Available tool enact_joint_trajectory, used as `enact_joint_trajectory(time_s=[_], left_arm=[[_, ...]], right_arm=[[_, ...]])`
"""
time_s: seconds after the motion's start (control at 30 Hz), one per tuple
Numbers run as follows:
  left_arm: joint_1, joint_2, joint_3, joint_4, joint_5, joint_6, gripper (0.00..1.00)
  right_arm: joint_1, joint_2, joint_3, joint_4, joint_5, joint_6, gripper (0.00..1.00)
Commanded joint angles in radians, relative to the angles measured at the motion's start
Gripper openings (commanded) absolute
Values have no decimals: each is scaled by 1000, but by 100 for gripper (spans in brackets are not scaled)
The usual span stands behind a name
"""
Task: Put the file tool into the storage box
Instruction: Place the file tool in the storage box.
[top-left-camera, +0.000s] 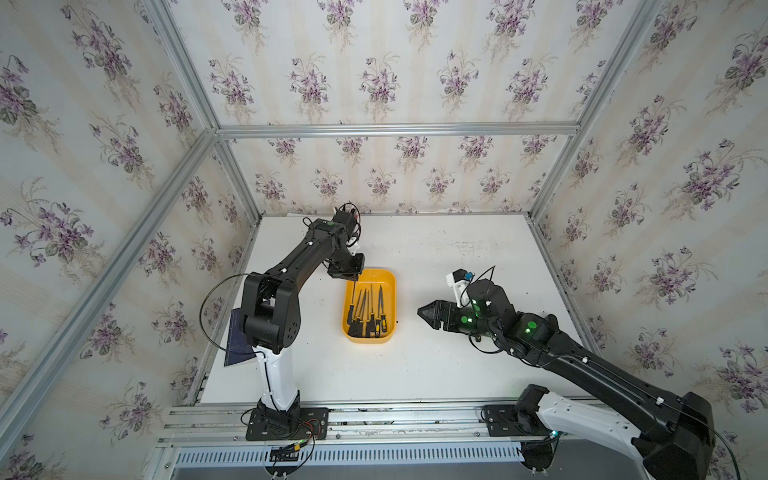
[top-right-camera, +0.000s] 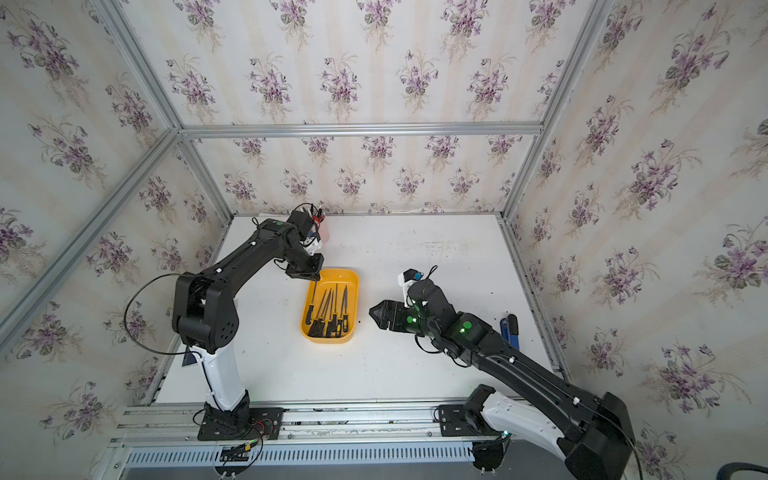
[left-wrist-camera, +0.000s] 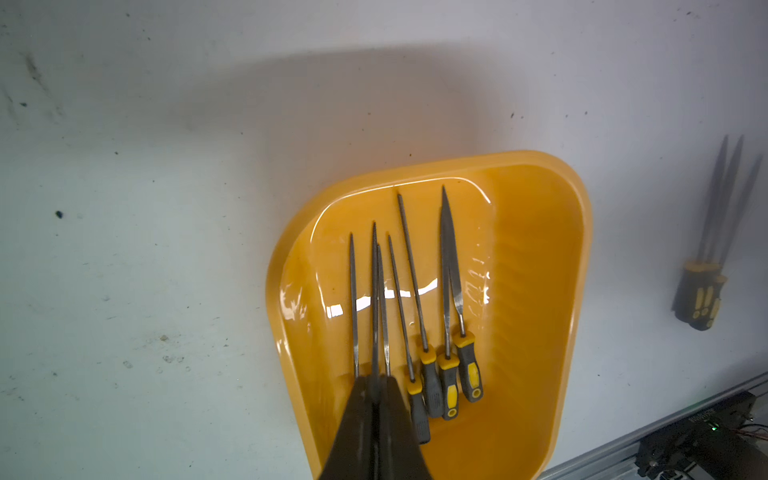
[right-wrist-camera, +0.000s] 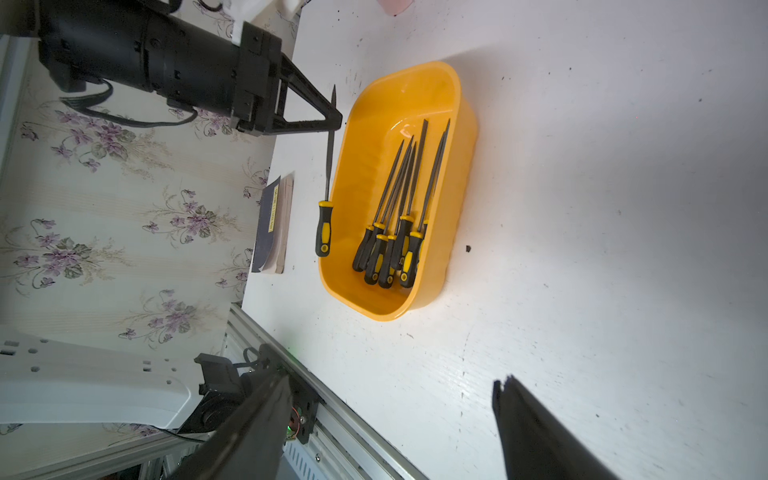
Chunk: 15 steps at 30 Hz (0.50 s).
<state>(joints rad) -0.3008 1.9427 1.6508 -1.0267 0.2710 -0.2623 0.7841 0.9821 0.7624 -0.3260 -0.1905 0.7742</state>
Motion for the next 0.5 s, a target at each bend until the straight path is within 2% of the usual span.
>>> enact_joint_trajectory(time_s=[0.0, 0.47], left_arm=[[0, 2, -27, 18, -36, -26, 0], [-1, 45, -71, 71, -41, -67, 0]], right_arm=[[-4, -7, -1, -21, 19, -21, 82], [-6, -25, -38, -20, 27, -19, 82]])
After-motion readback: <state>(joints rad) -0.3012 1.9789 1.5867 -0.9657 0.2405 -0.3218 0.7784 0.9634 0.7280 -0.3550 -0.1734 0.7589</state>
